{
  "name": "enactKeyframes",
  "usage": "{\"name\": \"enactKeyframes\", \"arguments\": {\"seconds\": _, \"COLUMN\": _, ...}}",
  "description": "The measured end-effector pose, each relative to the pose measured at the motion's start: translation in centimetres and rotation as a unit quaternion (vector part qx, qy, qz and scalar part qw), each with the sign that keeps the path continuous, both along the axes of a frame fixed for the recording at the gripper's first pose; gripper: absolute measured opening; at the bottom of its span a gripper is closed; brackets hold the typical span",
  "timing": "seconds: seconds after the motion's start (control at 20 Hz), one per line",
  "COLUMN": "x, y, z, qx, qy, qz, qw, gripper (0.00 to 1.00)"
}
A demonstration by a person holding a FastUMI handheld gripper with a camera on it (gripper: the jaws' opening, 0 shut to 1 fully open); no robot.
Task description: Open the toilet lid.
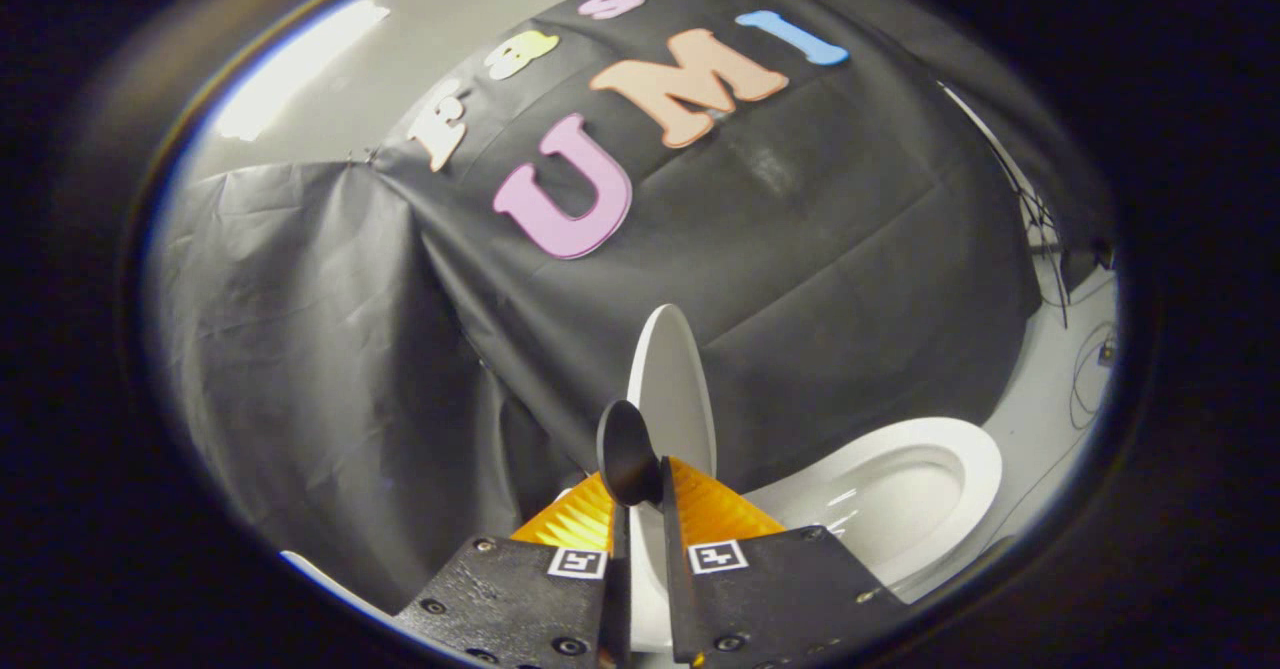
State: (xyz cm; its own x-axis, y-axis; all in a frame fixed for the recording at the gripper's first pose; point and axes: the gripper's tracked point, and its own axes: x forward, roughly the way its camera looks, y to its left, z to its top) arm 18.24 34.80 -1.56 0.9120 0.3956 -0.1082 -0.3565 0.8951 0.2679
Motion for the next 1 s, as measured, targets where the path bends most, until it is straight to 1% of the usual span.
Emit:
{"name": "enactKeyframes", "arguments": {"seconds": 0.2, "x": -0.6, "y": 4.1, "z": -0.3, "qx": -0.081, "qy": -0.007, "qz": 0.031, "qw": 0.996, "gripper": 0.16}}
{"name": "enactKeyframes", "arguments": {"seconds": 0.3, "x": -0.9, "y": 5.8, "z": -0.7, "qx": -0.111, "qy": -0.007, "qz": 0.047, "qw": 0.993, "gripper": 0.17}}
{"name": "enactKeyframes", "arguments": {"seconds": 0.5, "x": -1.5, "y": 9.4, "z": -1.6, "qx": -0.150, "qy": -0.003, "qz": 0.081, "qw": 0.985, "gripper": 0.17}}
{"name": "enactKeyframes", "arguments": {"seconds": 0.7, "x": -1.9, "y": 13.7, "z": -3.3, "qx": -0.199, "qy": 0.008, "qz": 0.131, "qw": 0.971, "gripper": 0.17}}
{"name": "enactKeyframes", "arguments": {"seconds": 1.0, "x": -1.6, "y": 18.7, "z": -4.5, "qx": -0.229, "qy": 0.023, "qz": 0.183, "qw": 0.956, "gripper": 0.17}}
